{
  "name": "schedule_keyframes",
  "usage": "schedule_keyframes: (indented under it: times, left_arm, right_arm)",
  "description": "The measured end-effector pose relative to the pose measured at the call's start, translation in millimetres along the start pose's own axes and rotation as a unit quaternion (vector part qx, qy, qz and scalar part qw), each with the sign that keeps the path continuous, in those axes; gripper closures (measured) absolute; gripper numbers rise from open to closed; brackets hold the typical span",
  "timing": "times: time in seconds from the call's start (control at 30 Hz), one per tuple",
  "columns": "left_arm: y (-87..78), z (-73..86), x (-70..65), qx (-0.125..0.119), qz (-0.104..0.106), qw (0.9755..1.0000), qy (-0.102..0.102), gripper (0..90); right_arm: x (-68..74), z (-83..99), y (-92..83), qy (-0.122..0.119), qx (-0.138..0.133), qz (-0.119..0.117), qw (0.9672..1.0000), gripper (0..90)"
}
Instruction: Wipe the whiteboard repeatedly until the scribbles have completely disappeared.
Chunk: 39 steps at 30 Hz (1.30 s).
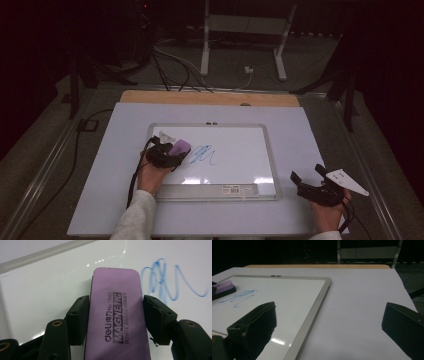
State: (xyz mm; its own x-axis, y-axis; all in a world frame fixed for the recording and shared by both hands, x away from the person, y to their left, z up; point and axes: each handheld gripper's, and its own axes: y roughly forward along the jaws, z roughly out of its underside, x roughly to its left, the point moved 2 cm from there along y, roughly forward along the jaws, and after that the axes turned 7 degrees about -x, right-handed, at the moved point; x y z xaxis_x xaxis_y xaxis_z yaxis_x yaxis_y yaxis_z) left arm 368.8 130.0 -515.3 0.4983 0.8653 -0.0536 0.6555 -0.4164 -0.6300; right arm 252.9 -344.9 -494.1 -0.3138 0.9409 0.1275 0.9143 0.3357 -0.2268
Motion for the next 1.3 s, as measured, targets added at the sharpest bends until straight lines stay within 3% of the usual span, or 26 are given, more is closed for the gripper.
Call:
schedule_keyframes:
  times: [0.17, 0.53, 0.63, 0.77, 0.83, 1.0, 1.17, 1.27, 1.3]
  left_arm:
    - [-0.1, 0.2, -1.9, 0.001, 0.008, 1.0, 0.005, 41.8]
    - [-0.8, 0.8, -30.7, 0.011, 0.055, 0.9974, 0.045, 42.0]
    - [-0.8, 0.6, -28.9, 0.011, 0.05, 0.9976, 0.047, 42.0]
    - [0.9, -0.8, -20.1, 0.003, 0.012, 0.9994, 0.033, 42.1]
    - [2.3, -1.8, -16.9, 0.003, 0.007, 0.9997, 0.022, 42.1]
    - [1.2, -2.0, -23.9, 0.006, 0.001, 0.9993, 0.036, 42.1]
    - [0.1, 0.1, -38.0, 0.006, 0.026, 0.9986, 0.046, 42.1]
    - [-0.3, 2.2, -48.8, 0.003, 0.053, 0.9967, 0.061, 42.1]
    - [-0.6, 2.3, -51.1, 0.003, 0.051, 0.9964, 0.068, 42.1]
  right_arm:
    - [0.6, 0.2, 0.5, -0.002, 0.001, -0.001, 1.0, 0.0]
    - [2.1, 0.3, 1.1, -0.005, 0.002, 0.0, 1.0, 0.0]
    - [1.8, 0.2, 0.7, -0.005, 0.002, 0.0, 1.0, 0.0]
    - [1.5, 0.0, 0.1, -0.006, 0.002, 0.001, 1.0, 0.0]
    - [1.7, 0.2, 0.7, -0.009, 0.003, 0.002, 1.0, 0.0]
    - [3.0, 0.4, 1.5, -0.012, 0.005, 0.001, 0.9999, 0.0]
    - [3.6, 0.4, 1.6, -0.013, 0.004, 0.001, 0.9999, 0.0]
    - [3.6, 0.5, 1.9, -0.013, 0.004, 0.0, 0.9999, 0.0]
    - [3.7, 0.5, 1.9, -0.013, 0.004, 0.0, 0.9999, 0.0]
